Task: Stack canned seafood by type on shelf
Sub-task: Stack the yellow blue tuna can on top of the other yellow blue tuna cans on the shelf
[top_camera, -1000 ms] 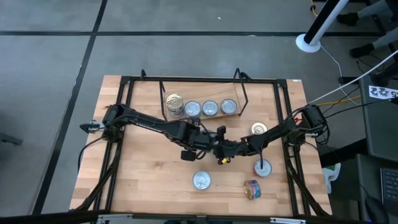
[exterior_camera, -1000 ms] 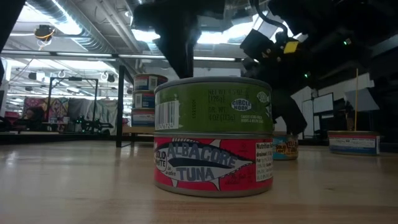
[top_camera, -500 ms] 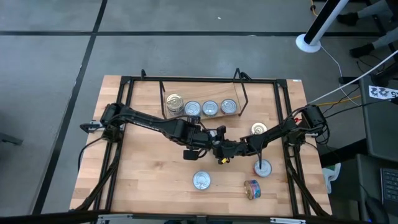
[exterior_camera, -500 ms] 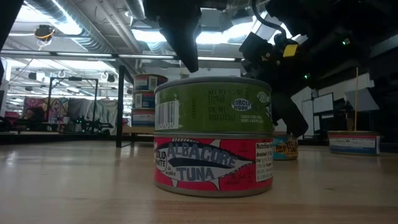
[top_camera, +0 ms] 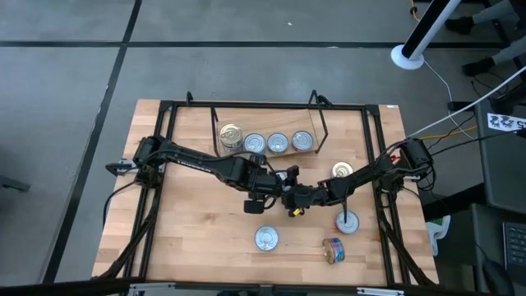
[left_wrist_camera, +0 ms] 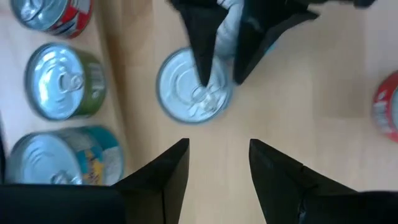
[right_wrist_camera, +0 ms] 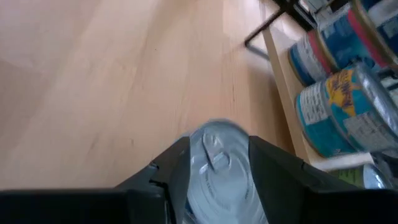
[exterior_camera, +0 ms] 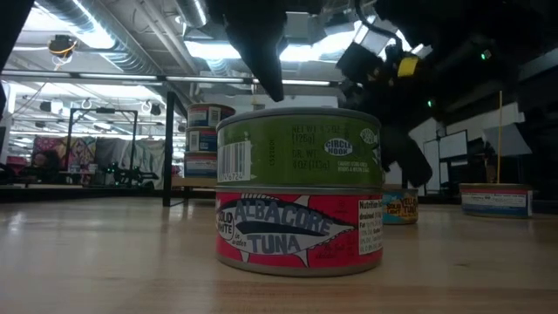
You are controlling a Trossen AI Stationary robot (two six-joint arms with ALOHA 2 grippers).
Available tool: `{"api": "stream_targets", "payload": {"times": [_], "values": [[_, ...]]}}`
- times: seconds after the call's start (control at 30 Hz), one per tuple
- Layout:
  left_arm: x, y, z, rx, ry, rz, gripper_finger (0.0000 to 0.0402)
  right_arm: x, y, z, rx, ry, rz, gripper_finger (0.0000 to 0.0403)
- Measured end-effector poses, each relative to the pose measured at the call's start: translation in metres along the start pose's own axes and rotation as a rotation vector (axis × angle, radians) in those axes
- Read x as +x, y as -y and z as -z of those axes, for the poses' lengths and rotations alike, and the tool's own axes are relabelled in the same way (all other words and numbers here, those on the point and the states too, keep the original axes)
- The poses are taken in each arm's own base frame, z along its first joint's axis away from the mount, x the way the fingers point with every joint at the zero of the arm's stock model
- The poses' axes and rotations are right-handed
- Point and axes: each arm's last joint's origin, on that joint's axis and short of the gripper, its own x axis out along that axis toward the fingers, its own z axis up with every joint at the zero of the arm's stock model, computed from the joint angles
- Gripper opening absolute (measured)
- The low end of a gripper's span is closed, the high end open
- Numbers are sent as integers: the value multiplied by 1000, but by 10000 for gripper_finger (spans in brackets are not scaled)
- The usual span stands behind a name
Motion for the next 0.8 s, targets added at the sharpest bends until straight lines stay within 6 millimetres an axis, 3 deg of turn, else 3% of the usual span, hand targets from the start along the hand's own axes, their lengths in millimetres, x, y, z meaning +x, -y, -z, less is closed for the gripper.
{"api": "stream_targets", "payload": {"times": [0.2, 0.4, 0.8], "values": [[9, -8, -5, 7, 24, 32, 162, -17, 12, -8, 41, 11, -55, 161], [37, -9, -3, 41, 67, 66, 162, -32, 16, -2, 96, -74, -175, 161], [79, 1, 13, 142, 159, 80, 161, -34, 13, 5, 89, -132, -254, 161]]}}
